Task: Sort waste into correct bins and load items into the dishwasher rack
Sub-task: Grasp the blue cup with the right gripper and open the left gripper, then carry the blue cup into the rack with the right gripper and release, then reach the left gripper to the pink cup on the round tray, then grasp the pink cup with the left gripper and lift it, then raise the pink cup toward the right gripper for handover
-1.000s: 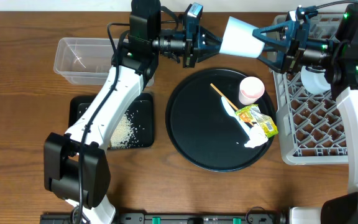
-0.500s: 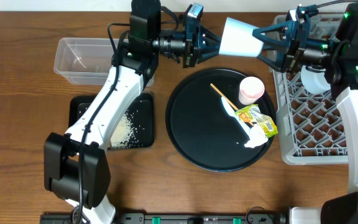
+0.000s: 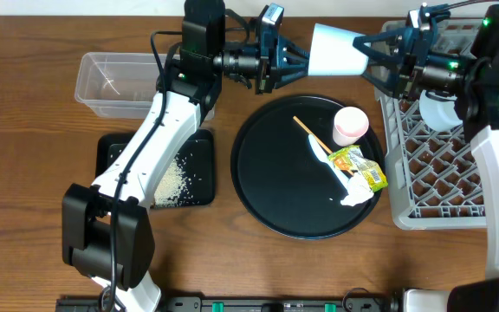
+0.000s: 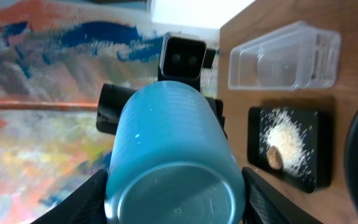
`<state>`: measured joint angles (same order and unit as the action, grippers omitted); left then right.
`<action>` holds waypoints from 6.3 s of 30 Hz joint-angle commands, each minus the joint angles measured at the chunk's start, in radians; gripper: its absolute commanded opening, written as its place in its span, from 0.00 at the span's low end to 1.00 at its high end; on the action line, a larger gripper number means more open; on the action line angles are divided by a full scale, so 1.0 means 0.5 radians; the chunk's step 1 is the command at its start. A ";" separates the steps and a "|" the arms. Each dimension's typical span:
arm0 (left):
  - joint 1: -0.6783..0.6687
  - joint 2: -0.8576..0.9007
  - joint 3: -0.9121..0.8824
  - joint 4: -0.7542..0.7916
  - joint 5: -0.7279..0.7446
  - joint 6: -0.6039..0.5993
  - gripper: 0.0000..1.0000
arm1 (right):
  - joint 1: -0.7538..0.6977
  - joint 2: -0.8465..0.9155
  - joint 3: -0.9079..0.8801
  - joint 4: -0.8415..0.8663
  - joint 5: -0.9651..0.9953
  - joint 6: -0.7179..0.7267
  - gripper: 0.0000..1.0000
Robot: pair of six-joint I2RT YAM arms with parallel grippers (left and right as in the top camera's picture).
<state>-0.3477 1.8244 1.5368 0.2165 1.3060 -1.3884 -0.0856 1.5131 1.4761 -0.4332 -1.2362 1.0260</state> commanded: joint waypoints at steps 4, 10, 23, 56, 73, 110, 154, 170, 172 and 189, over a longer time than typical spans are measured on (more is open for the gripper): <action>0.027 -0.013 0.018 0.018 0.021 0.145 0.13 | 0.028 -0.138 -0.002 -0.075 0.267 -0.128 0.02; 0.085 -0.013 0.018 -0.140 -0.018 0.301 0.13 | 0.028 -0.204 0.007 -0.307 0.520 -0.301 0.01; 0.147 -0.013 0.018 -1.301 -0.410 1.227 0.13 | -0.198 -0.230 0.479 -1.244 1.402 -0.820 0.01; -0.025 -0.013 0.014 -2.322 -1.203 1.910 0.13 | -1.454 0.651 0.800 -1.653 2.420 -1.173 0.06; -0.060 -0.013 0.014 -2.264 -1.300 1.910 0.31 | -1.330 0.800 0.803 -1.611 2.403 -1.232 0.98; -0.681 0.535 0.041 -0.881 -2.055 1.553 0.60 | -0.558 0.455 0.838 -2.176 1.682 -1.695 0.96; -0.476 0.117 0.040 -1.235 -1.341 1.405 0.06 | -0.200 0.329 0.518 -2.023 1.520 -1.653 0.99; 0.050 -0.177 0.040 -1.372 -0.097 1.246 0.06 | -0.231 0.333 0.066 -1.316 -0.601 -1.580 0.99; 0.039 -0.177 0.040 -1.341 -0.058 1.167 0.06 | -0.207 0.333 0.066 -1.308 -0.603 -1.498 0.99; -0.140 -0.177 0.040 -0.847 -0.062 0.632 0.06 | -0.080 0.333 0.066 -1.302 -0.644 -1.260 0.99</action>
<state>-0.3996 1.7435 1.5379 -0.2169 1.2827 -1.0203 -0.1333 1.6844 1.5143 -1.0855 -1.5242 0.3618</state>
